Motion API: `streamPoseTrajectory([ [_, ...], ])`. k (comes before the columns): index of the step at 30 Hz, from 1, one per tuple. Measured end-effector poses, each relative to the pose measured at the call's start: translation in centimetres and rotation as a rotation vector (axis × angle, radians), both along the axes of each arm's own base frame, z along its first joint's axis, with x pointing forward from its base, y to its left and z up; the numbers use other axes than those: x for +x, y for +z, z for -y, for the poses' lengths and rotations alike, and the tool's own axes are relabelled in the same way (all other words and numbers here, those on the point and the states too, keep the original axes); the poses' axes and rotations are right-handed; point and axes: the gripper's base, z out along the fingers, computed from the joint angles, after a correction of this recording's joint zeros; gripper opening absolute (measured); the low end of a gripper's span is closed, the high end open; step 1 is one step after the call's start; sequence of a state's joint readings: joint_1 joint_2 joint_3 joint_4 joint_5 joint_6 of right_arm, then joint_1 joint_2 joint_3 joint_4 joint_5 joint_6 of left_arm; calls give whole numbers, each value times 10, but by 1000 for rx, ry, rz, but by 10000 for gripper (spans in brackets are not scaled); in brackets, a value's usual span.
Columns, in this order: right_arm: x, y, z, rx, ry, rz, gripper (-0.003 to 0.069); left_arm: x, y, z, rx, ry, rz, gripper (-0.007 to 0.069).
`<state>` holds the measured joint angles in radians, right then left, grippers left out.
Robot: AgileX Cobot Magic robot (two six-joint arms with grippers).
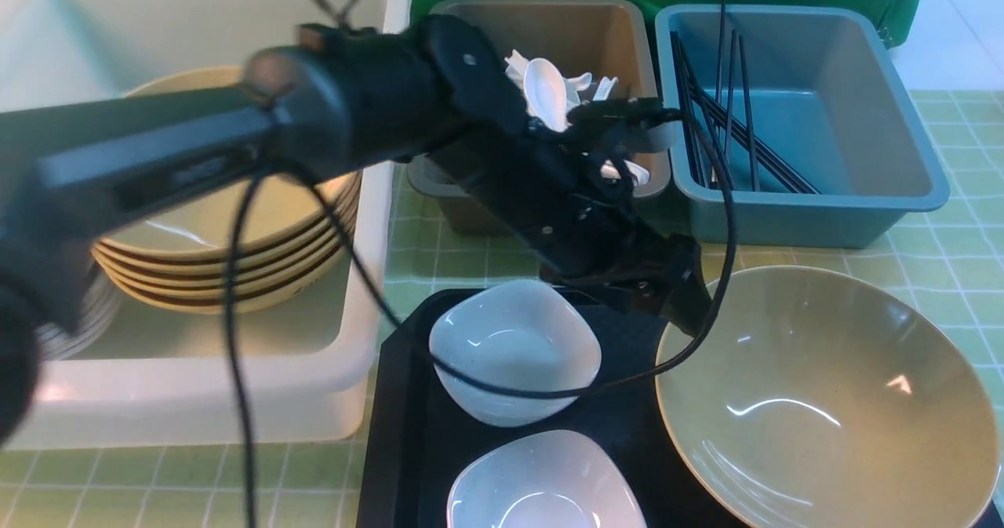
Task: On green table put chopsticks spoon bowls plates into blue grey white boxes.
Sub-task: 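Grasp the large bowl on the tray by its rim, then place the tan bowl onto the bowl stack in the left bin with the left gripper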
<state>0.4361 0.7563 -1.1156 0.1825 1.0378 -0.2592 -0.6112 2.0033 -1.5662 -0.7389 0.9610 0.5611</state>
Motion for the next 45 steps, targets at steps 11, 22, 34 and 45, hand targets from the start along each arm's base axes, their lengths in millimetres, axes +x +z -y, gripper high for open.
streamPoseTrajectory([
  [11, -3, -2, 1, -46, 40, -3, 25, 11, -44, 18, -21, -75, -150, 335],
  [22, -3, -2, 1, -50, 43, -2, 28, 10, -47, 18, -47, -87, -195, 17],
  [34, -3, -2, 1, -56, 54, 11, 38, 45, 25, -23, -222, 8, -129, 17],
  [45, 16, 11, -16, 69, 111, 169, 58, 17, 161, -157, -145, 316, 149, 17],
])
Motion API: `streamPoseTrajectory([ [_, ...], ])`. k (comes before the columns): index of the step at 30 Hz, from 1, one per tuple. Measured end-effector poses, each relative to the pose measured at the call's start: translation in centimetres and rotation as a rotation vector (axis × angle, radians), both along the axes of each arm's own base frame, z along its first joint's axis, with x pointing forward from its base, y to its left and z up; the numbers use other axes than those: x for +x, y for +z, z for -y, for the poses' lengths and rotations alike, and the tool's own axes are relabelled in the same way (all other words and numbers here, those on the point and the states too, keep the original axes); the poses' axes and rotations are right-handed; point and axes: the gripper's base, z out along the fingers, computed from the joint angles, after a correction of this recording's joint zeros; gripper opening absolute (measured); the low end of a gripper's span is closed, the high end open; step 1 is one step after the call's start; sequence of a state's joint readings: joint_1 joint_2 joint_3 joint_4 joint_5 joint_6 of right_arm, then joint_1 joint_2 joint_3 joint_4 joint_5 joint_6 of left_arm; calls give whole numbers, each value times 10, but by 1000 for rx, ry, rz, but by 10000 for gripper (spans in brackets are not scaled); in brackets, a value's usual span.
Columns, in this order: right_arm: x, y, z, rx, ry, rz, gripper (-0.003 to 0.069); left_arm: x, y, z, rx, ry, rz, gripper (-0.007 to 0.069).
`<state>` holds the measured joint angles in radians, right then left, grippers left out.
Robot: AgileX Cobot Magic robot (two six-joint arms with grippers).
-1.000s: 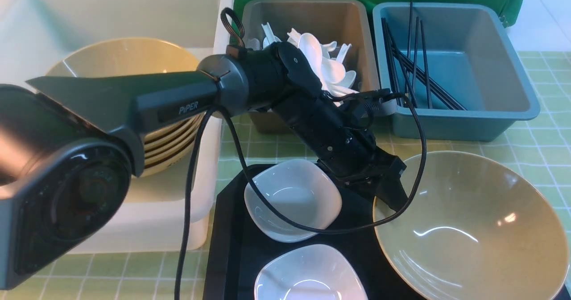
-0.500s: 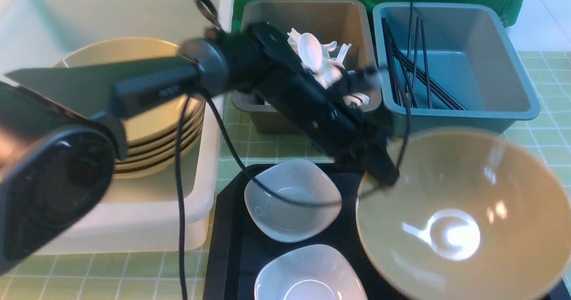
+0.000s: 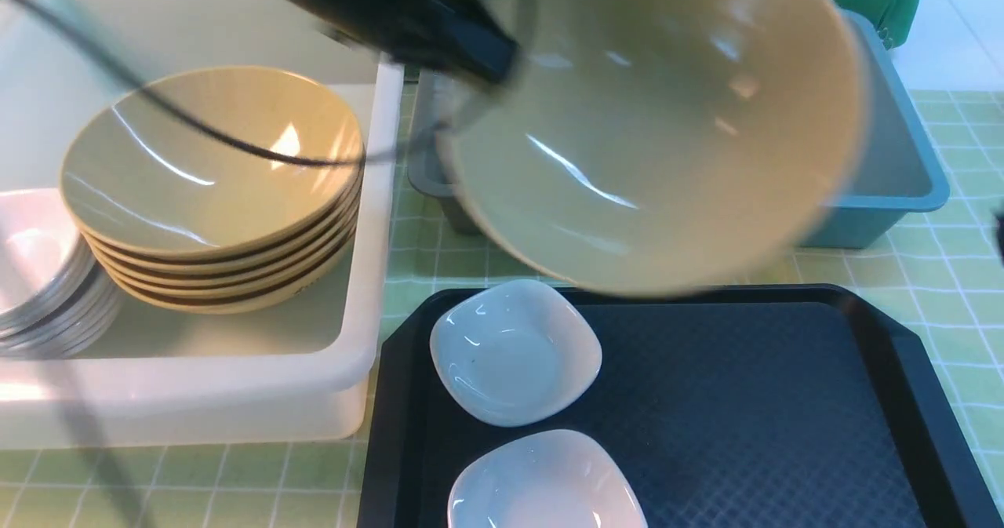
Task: On green table put chopsticks spoon bowls plates into blue grey white boxes.
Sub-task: 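Place the tan bowl onto the bowl stack in the left bin with the left gripper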
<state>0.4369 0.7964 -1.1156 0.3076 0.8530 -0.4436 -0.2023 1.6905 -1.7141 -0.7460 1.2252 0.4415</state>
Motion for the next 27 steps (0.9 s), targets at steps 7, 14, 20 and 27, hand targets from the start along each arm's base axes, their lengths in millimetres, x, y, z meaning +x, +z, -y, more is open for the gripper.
streamPoseTrajectory([
  [7, 24, -7, -24, 29, 91, -30, 73, -42, -6, -108, -21, 332, -99, 17],
  [14, 35, -17, -43, 7, 164, -70, 75, -69, -42, -219, -133, 778, -206, 17],
  [20, 40, -22, -56, 32, 241, -93, 75, -72, -53, -243, -123, 877, -225, 17],
  [27, 41, -22, -60, 47, 283, -92, 77, -43, -81, -237, -119, 847, -282, 17],
])
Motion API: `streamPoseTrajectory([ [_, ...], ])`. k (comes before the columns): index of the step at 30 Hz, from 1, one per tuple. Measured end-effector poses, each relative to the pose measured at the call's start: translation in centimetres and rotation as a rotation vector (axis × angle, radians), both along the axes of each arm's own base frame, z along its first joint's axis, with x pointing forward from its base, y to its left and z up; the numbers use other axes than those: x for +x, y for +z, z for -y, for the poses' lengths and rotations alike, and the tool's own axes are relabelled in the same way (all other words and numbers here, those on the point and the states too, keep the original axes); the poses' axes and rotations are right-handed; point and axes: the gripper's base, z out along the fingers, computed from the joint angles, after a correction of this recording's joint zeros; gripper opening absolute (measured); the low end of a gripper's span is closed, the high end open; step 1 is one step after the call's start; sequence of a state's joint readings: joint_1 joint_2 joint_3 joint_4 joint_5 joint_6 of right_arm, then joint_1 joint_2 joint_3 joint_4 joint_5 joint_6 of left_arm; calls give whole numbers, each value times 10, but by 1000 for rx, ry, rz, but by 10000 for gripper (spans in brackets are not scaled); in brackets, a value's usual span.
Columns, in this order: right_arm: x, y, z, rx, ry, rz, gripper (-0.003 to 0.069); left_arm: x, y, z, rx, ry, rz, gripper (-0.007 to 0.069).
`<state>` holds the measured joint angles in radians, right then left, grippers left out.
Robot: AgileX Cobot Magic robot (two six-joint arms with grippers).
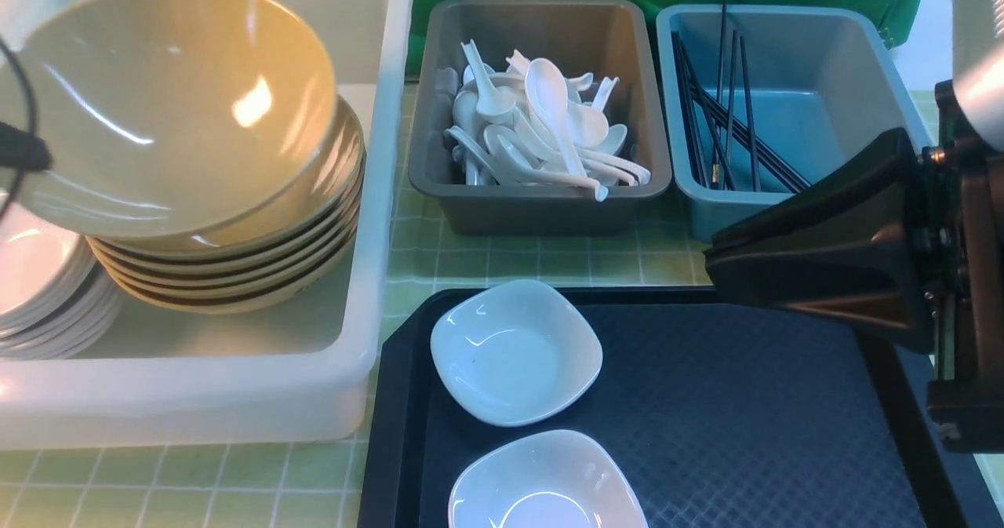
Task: On green table put chopsticks spoon bowls plates into blue grey white boxes.
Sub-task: 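Place the tan bowl onto the bowl stack in the left bin with the left gripper, then grasp the small white bowl on the black tray by its rim with the left gripper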
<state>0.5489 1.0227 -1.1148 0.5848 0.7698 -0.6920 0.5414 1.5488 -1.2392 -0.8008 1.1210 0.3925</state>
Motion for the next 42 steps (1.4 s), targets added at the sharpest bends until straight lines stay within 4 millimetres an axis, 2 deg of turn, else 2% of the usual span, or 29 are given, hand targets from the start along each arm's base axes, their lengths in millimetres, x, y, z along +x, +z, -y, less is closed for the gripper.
streamPoseTrajectory([
  [3, -1, -2, -1, -10, 17, -19, 78, 15, -14, 8, -5, -7, -23, 19],
  [7, -3, -3, -1, -18, 33, -34, 80, 22, -22, 15, -10, -4, -51, 22],
  [11, -5, -4, -1, -30, 49, -47, 83, 27, -25, 19, 6, 40, -81, 88],
  [15, -5, -4, -1, -34, 54, -52, 89, 27, -27, 21, 32, 65, -111, 193],
  [22, -6, -4, -1, -35, 55, -52, 95, 25, -22, 24, 23, 82, -115, 457],
  [23, -6, -4, -1, -35, 55, -52, 96, 25, -22, 24, 23, 82, -115, 457],
  [25, -6, -4, -1, -35, 56, -53, 99, 22, -12, 25, 39, 82, -86, 550],
  [28, -6, -4, -1, -36, 56, -52, 100, 20, -2, 24, 74, 73, -67, 596],
  [29, -6, -4, -1, -36, 56, -52, 101, 20, 7, 23, 103, 62, -52, 615],
  [37, -6, -5, 0, -42, 65, -50, 108, 7, 52, 14, 305, 45, -90, 615],
  [39, -6, -5, 0, -50, 78, -35, 108, 4, 63, 27, 309, -6, -71, 615],
  [42, -7, -5, 0, -62, 92, -22, 110, -1, 81, 75, 317, -239, 52, 610],
])
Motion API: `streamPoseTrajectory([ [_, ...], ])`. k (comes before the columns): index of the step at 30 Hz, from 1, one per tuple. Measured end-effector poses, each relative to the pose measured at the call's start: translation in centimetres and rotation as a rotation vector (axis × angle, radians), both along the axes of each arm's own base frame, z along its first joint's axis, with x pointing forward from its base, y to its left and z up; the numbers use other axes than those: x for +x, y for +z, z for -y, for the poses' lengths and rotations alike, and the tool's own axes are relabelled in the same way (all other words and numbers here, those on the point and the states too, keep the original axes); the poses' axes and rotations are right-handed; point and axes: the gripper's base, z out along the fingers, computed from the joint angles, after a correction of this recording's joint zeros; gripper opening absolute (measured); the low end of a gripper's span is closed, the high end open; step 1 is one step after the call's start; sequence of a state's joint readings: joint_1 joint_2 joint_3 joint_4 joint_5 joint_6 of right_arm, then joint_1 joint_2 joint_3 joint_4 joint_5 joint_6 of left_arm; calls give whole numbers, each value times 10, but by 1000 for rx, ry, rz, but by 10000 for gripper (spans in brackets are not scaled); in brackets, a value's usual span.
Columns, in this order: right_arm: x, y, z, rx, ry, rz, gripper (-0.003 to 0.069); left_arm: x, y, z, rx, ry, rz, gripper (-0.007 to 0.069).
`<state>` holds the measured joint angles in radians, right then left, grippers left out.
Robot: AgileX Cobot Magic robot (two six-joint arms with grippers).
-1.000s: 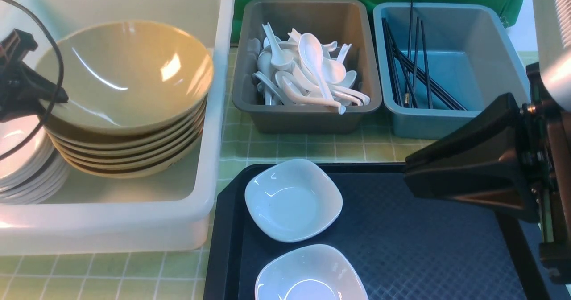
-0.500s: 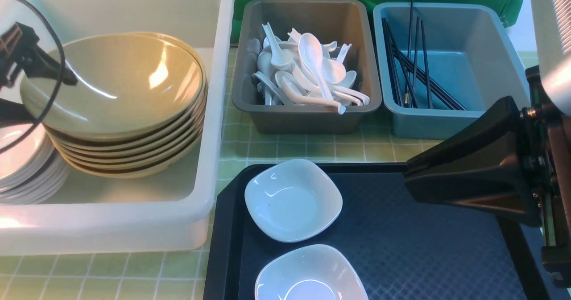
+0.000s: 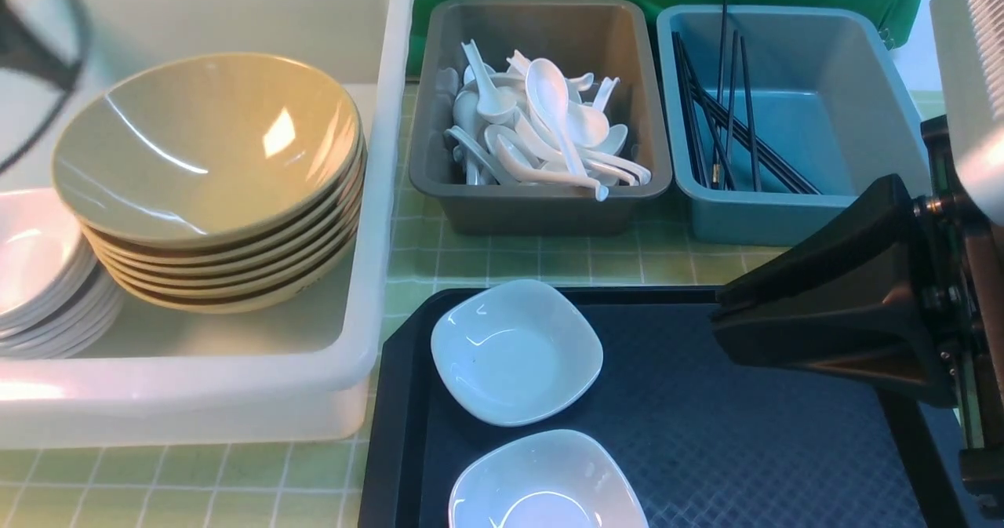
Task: On green table put chopsticks spoon bowls plates into blue grey white boxes.
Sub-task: 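Grasp the small white bowl on the black tray by its rim with the left gripper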
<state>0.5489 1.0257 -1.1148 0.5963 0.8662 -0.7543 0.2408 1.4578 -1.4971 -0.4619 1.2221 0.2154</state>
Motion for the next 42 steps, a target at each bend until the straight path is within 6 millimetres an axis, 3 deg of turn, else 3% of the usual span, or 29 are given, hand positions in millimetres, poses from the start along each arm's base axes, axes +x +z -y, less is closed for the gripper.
streamPoseTrajectory([
  [3, 0, 0, 0, -13, 13, 22, 110, -6, 9, 57, 4, -267, 59, 606],
  [6, 0, -1, 0, -19, 22, 23, 113, -16, 5, 111, 24, -498, 63, 570],
  [10, -1, -1, 1, -26, 27, 20, 116, -20, -24, 162, 124, -730, 9, 532],
  [16, -1, -1, 1, -28, 28, 18, 120, 1, -79, 218, 248, -898, -120, 501],
  [21, -1, -2, 1, -28, 27, 13, 127, 20, -104, 244, 380, -987, -148, 501],
  [23, -1, -2, 1, -29, 27, 12, 128, 24, -111, 247, 413, -1013, -154, 501],
  [29, -2, -2, 1, -27, 18, -15, 133, 46, -163, 252, 497, -1085, -222, 501],
  [37, -4, -3, 1, -39, 32, -29, 141, 58, -174, 256, 525, -1063, -146, 501],
  [42, -4, -4, 1, -43, 36, -34, 145, 63, -192, 259, 532, -1068, -172, 501],
])
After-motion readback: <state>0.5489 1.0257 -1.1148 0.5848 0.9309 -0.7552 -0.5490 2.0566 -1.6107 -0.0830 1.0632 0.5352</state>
